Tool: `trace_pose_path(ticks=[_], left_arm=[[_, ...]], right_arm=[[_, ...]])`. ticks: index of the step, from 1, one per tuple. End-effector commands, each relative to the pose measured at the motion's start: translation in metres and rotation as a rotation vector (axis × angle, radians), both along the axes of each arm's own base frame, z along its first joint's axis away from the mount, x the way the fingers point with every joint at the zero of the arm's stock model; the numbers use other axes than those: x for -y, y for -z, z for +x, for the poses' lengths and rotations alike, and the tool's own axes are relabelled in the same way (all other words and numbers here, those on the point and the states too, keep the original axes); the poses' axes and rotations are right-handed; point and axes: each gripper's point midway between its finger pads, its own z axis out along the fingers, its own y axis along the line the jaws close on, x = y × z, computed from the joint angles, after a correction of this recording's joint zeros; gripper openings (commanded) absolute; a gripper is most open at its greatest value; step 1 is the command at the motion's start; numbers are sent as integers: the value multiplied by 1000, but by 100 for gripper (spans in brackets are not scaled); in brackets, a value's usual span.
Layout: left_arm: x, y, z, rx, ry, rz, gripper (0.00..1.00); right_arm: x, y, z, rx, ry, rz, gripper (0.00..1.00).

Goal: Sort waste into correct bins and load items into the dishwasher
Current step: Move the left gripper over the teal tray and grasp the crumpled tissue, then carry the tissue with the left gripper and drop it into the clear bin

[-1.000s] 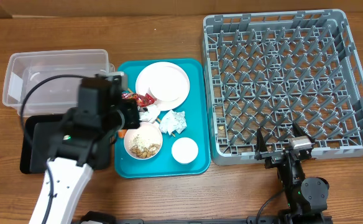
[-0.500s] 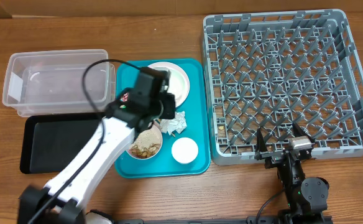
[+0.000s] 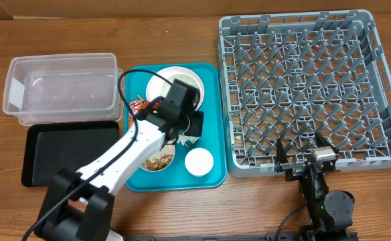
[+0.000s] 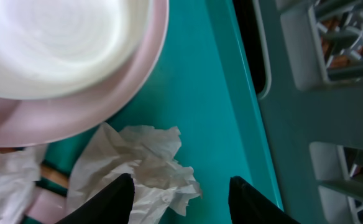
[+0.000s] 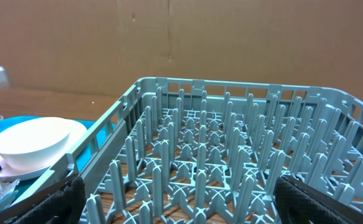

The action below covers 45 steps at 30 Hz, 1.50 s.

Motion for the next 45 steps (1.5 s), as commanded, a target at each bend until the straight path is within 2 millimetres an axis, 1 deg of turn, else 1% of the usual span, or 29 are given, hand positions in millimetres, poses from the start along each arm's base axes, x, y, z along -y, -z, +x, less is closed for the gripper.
trace_pose_path(ticks=[1, 5, 11, 12, 14, 15, 18, 19, 20, 22, 24, 25, 28, 30, 33, 35, 37, 38, 40, 43, 44, 45], left_arm=[[3, 9, 7, 4, -10, 40, 52], [1, 23, 7, -27, -38, 60, 55], [-1, 43, 3, -70, -37, 87, 55], [-2, 44, 3, -74, -37, 89, 52], [-2, 45, 3, -75, -37, 90, 36], [-1, 44, 4, -69, -37, 86, 30], [1, 40, 9, -50, -39, 74, 8], [2, 37, 10, -43, -40, 70, 4], [3, 34, 13, -35, -41, 65, 4], [7, 20, 18, -9, -40, 46, 4], [13, -5, 26, 27, -38, 17, 4], [13, -12, 28, 38, -38, 11, 4], [17, -54, 35, 88, -38, -17, 4], [12, -82, 39, 133, -58, -8, 4], [-7, -116, 45, 196, -115, 37, 4], [-26, -137, 46, 226, -162, 66, 4], [-49, -154, 45, 239, -213, 89, 4], [-59, -159, 45, 242, -235, 99, 4], [-88, -171, 44, 250, -303, 134, 4], [-147, -187, 41, 278, -451, 228, 4], [-169, -192, 39, 286, -509, 252, 4], [-181, -195, 38, 290, -543, 260, 4]], right_arm=[[1, 1, 0, 6, 5, -3, 100], [1, 1, 0, 6, 5, -3, 100], [1, 1, 0, 6, 5, -3, 100], [1, 1, 0, 6, 5, -3, 100], [1, 1, 0, 6, 5, -3, 100], [1, 1, 0, 6, 5, -3, 100], [1, 1, 0, 6, 5, -3, 100], [1, 1, 0, 6, 5, -3, 100], [1, 1, 0, 6, 5, -3, 100], [1, 1, 0, 6, 5, -3, 100], [1, 1, 0, 6, 5, -3, 100], [1, 1, 0, 6, 5, -3, 100], [1, 1, 0, 6, 5, -3, 100], [1, 1, 0, 6, 5, -3, 100], [1, 1, 0, 6, 5, -3, 100], [1, 1, 0, 6, 5, -3, 100], [1, 1, 0, 6, 5, -3, 100], [1, 1, 0, 6, 5, -3, 100], [1, 1, 0, 6, 5, -3, 100], [1, 1, 0, 6, 5, -3, 100], [1, 1, 0, 6, 5, -3, 100], [1, 1, 0, 6, 5, -3, 100]])
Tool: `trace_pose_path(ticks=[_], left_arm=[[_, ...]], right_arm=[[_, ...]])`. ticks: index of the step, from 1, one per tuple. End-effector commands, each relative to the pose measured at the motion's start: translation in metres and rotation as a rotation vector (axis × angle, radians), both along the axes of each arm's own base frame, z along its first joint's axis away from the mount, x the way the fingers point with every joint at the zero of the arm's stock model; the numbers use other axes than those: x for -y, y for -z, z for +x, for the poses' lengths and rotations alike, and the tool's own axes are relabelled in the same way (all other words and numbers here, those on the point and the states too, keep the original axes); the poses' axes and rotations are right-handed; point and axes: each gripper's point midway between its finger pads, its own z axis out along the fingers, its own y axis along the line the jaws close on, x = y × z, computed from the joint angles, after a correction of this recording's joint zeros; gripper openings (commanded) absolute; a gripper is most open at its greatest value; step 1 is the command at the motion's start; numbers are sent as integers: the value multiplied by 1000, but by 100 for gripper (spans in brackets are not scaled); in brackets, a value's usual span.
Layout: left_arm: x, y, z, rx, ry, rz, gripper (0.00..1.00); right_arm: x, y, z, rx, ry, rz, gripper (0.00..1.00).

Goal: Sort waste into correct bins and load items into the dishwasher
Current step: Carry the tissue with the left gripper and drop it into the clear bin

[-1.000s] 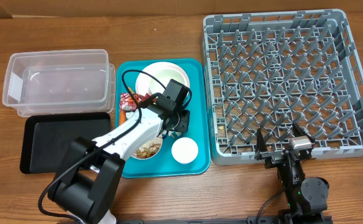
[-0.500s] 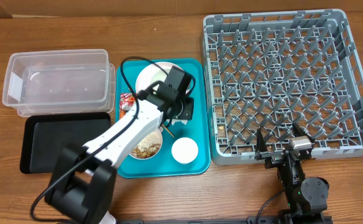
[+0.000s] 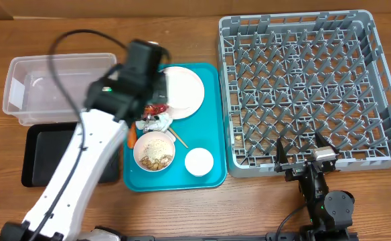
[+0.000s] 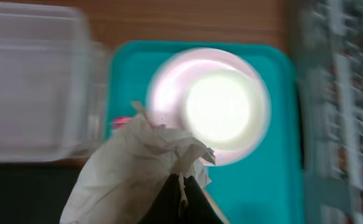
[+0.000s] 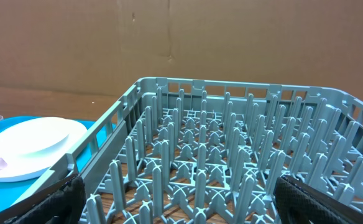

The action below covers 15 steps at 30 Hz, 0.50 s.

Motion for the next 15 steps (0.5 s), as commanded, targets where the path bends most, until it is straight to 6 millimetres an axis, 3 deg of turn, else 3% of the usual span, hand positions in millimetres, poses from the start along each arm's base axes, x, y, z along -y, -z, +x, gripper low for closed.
trace_pose_path(ticks=[1, 8, 12, 15], left_arm=[[-69, -35, 0, 96, -199, 80, 4], [-147, -36, -4, 92, -410, 89, 4], [-177, -31, -7, 75, -489, 94, 4], [-185, -23, -6, 54, -505, 62, 4]], right_arm=[[1, 2, 0, 5, 5, -3, 100], [1, 2, 0, 5, 5, -3, 100], [1, 2, 0, 5, 5, -3, 100], [1, 2, 0, 5, 5, -3, 100]])
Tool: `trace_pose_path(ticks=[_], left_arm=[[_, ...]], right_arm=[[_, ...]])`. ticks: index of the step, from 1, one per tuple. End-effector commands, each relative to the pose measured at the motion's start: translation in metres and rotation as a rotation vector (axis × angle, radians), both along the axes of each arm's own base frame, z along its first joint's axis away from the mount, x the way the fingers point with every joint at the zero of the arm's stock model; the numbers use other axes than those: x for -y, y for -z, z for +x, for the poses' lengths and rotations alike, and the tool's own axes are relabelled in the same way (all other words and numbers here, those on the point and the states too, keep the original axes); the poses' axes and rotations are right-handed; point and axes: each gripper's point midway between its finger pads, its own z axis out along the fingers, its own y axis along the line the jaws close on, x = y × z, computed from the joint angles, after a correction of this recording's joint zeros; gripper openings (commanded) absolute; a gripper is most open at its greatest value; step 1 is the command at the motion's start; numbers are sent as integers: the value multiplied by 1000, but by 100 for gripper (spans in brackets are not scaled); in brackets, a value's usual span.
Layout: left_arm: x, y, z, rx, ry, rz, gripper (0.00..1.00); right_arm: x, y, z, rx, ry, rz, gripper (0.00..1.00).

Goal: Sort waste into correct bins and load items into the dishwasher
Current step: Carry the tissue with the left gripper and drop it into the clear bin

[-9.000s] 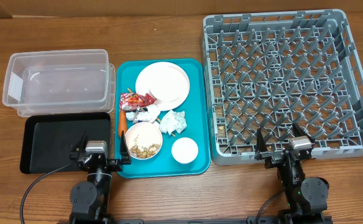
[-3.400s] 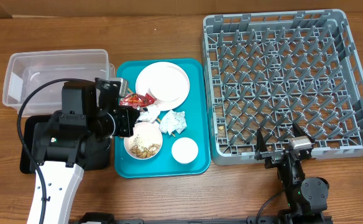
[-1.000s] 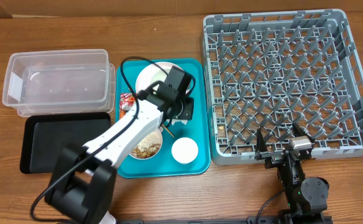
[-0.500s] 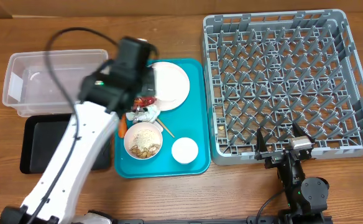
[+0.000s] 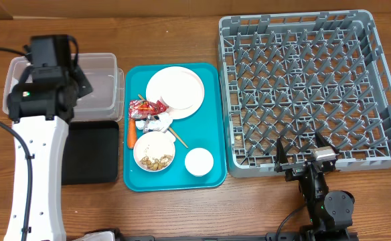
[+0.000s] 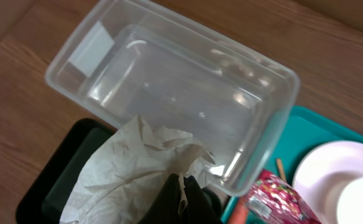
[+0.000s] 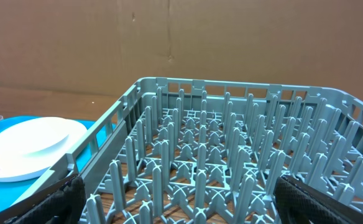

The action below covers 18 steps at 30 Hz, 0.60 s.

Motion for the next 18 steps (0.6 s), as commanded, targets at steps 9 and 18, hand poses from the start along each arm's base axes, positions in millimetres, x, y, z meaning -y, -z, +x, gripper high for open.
trace_pose_path(ticks=[9, 18], left_arm=[[-24, 17, 29, 16, -32, -36, 4], [-29, 54, 62, -33, 17, -8, 4]], right_arm=[[1, 1, 0, 6, 6, -4, 100], [1, 1, 0, 6, 6, -4, 100]])
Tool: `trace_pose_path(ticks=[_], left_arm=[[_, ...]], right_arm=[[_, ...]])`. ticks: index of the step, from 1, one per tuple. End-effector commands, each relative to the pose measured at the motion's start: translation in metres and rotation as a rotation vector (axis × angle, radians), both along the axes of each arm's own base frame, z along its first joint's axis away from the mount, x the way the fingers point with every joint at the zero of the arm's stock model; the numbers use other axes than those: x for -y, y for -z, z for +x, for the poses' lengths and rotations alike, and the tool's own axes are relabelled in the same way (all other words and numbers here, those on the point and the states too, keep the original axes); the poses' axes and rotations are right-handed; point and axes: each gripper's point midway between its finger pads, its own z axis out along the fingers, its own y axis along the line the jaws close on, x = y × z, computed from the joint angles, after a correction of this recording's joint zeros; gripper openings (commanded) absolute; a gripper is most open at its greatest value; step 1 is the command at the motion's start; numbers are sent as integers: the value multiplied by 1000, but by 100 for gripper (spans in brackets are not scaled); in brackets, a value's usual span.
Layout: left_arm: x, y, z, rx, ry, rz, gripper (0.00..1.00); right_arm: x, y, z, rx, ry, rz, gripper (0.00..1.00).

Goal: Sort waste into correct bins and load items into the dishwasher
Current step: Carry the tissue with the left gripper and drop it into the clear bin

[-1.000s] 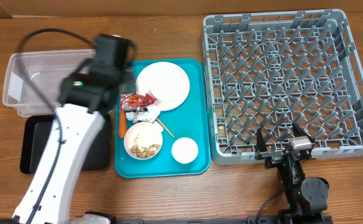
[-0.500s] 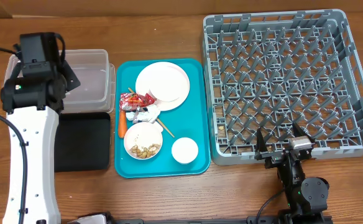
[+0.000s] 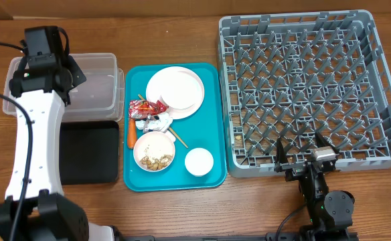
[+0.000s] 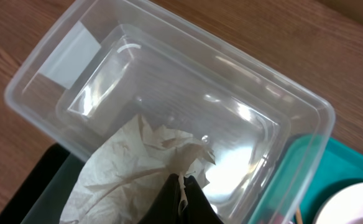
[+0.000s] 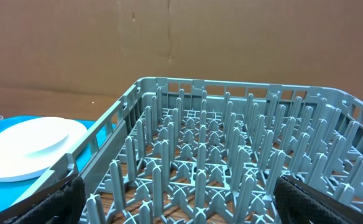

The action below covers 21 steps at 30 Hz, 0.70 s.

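Observation:
My left gripper (image 4: 181,185) is shut on a crumpled white napkin (image 4: 128,168) and holds it above the clear plastic bin (image 4: 194,106). Seen from overhead, the left arm's head (image 3: 45,47) hangs over that bin (image 3: 95,87) at the far left. The teal tray (image 3: 209,127) carries a white plate (image 3: 175,90), a bowl of food scraps (image 3: 154,151), a small white cup (image 3: 199,161), a carrot (image 3: 130,136) and a red wrapper (image 3: 145,107). My right gripper (image 5: 181,186) stands open and empty at the near edge of the grey dish rack (image 5: 231,155).
A black bin (image 3: 88,161) lies in front of the clear one; its corner shows in the left wrist view (image 4: 41,180). The grey rack (image 3: 309,87) fills the right half of the table. The right arm (image 3: 316,181) sits at the front right edge.
My left gripper, still shut on the napkin, has shifted a little farther back, from the clear bin's front edge to over its inside. The right arm has not moved.
My left gripper first stood open over the crumpled napkin on the teal tray. Then it was shut on the napkin, above the plate. Later it was at the far left by the two bins, and now it holds the napkin over the clear bin.

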Motion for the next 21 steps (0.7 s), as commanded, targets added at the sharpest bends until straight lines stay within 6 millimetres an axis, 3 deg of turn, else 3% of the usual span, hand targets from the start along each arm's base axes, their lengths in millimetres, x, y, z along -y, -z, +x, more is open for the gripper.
trace_pose_path(ticks=[1, 14, 21], left_arm=[[-4, 7, 13, -14, 38, 24, 4], [-39, 38, 26, -37, -11, 19, 5], [-42, 61, 35, -35, 20, -75, 4]], right_arm=[[1, 1, 0, 6, 5, -4, 100], [1, 1, 0, 6, 5, -4, 100], [1, 1, 0, 6, 5, -4, 100]])
